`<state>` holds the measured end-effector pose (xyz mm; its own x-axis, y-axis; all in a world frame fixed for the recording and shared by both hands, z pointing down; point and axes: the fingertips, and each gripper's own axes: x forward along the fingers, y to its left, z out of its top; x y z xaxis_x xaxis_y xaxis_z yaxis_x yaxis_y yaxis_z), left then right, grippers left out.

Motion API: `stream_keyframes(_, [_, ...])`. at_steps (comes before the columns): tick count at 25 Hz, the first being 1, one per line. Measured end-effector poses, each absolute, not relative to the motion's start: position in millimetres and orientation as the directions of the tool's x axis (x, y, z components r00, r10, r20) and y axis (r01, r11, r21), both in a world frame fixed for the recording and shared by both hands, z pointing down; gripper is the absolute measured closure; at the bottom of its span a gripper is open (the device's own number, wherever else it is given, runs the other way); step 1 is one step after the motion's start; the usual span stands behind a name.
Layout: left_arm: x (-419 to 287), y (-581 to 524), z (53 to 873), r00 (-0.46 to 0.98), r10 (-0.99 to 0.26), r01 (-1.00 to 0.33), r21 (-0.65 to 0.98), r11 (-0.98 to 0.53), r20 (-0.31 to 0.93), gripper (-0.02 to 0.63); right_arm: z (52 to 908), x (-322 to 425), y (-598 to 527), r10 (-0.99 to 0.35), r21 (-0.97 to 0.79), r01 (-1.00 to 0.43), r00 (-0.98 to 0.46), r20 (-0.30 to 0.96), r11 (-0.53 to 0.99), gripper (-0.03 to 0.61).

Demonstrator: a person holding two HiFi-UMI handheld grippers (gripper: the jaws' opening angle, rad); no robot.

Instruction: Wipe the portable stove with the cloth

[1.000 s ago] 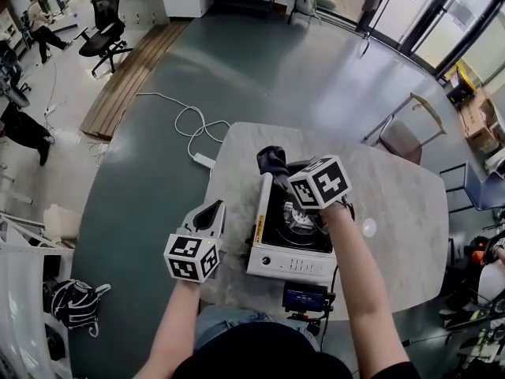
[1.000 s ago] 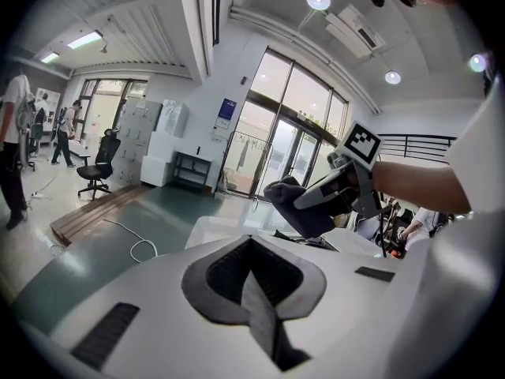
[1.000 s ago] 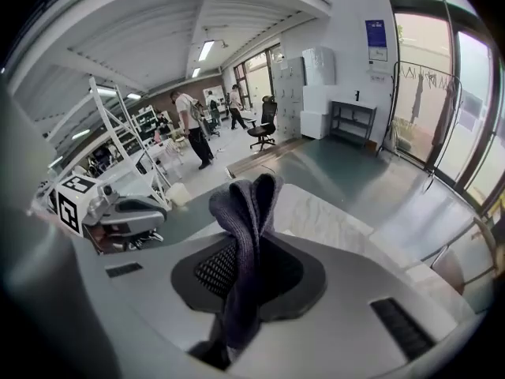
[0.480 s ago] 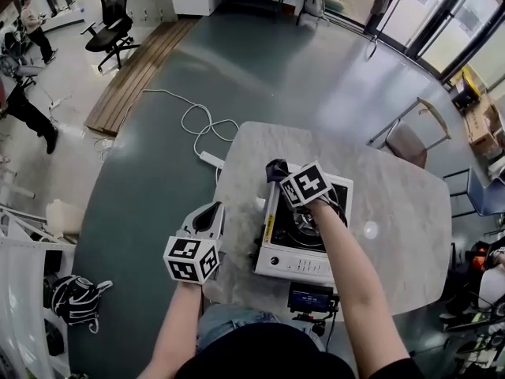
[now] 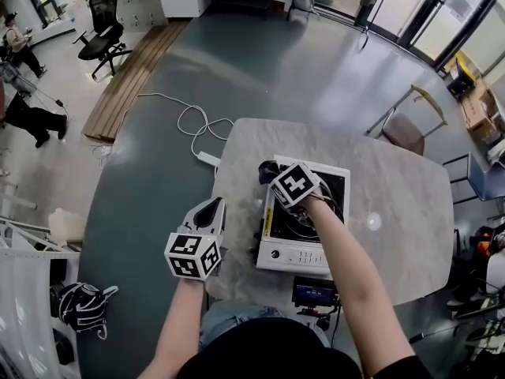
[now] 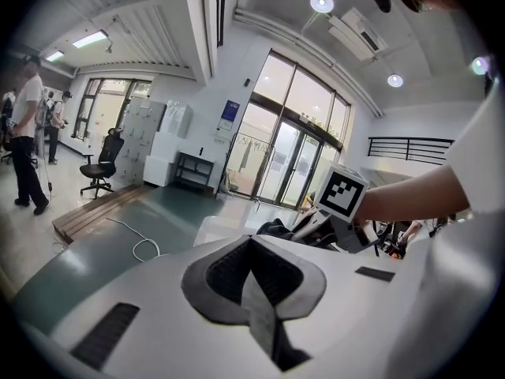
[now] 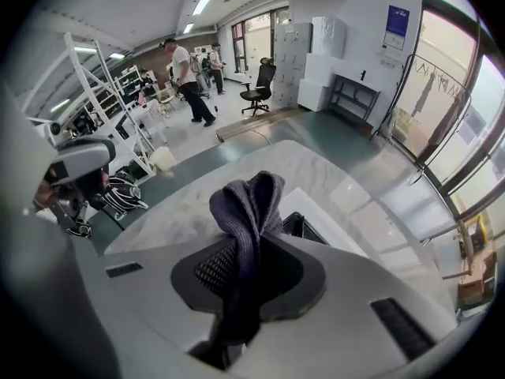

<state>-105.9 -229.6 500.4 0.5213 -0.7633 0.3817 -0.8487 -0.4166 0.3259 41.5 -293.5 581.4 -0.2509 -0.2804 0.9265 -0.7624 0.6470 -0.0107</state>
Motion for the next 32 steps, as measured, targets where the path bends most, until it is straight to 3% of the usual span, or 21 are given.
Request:
stream_keyframes(19, [-93.7, -220.4, 488.8, 0.549, -0.753, -0.833, 0.305, -0.461, 0.363, 0.607, 584.8, 11.4, -196.8, 0.119, -0.268, -0.533, -0.297, 0.947, 0.803, 0.511])
stream_keyframes(24, [-100.7, -213.7, 490.6, 0.542, -0.758, -0.838, 0.301, -0.455, 0.363, 0.607, 587.4, -1.9, -169.4, 0.183, -0.270, -0.364, -0.255, 0.949, 0.891, 0.511])
stream_keyframes(32, [-106.2, -209.0, 486.7, 0.524, -0.772, -0.849, 0.295, -0.439, 0.360, 0.607, 586.3, -4.6, -154.5, 0.176, -0.198, -0.119, -0.170, 0.970, 0.973, 0.511])
